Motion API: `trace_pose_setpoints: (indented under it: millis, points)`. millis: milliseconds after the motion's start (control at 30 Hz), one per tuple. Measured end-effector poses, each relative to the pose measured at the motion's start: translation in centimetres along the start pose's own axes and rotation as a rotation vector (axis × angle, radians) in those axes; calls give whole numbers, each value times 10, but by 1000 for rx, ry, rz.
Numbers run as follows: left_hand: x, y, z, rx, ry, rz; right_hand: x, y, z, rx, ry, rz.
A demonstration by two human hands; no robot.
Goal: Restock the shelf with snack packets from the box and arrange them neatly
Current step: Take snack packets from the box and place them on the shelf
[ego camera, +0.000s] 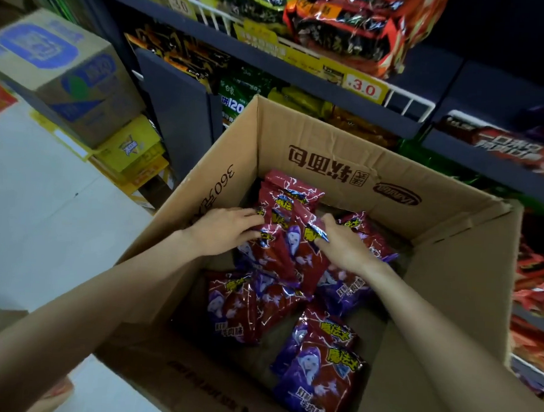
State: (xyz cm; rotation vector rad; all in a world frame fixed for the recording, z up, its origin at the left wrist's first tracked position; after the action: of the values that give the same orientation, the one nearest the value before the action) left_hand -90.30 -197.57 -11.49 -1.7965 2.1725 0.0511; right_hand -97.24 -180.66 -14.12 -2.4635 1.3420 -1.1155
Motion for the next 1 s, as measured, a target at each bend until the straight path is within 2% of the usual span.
trace_pose_setpoints:
  millis: [133,334,434,600,700,767,834,901,1001]
  points:
    - [-10,-5,-25,-48,-325,-164,-15,-56,-44,-56,199,-7]
    - [-33,-10,-58,-245,-633,-333,-21,-135,-117,-409,316,-183]
    - [-43,-10,-70,-322,-857,-404,-17,-174,-156,-602,442,-257]
    - [-80,-2,-113,-519,-1094,-399,-18,-237,-221,-864,671,-385]
    - [-116,2,-160,-660,-1001,-297,-28,-261,-261,-971,843,-468]
    - [-141,4,-187,-745,-807,-235,-35,-272,-287,-1064,896,-502]
    - [-167,7,-209,-854,-593,-182,-42,-283,-311,-1163,845,-516]
    - [-189,12,-227,-977,-433,-125,-48,-286,-333,-1245,679,-485]
    - [-212,24,-247,-1119,-165,-125,-54,-274,-356,-1293,181,-376]
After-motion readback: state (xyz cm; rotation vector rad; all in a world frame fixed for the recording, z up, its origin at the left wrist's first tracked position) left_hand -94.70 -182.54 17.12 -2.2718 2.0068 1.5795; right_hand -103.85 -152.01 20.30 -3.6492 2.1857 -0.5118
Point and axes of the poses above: each hand's wrist, its own y-axis towards the middle knuckle, its own z-axis out of the palm, x = y × z, the point moved 8 cm from there along y, towards the middle knuckle, and after that the axes turned 5 degrees about -z, right-handed, at the moved point
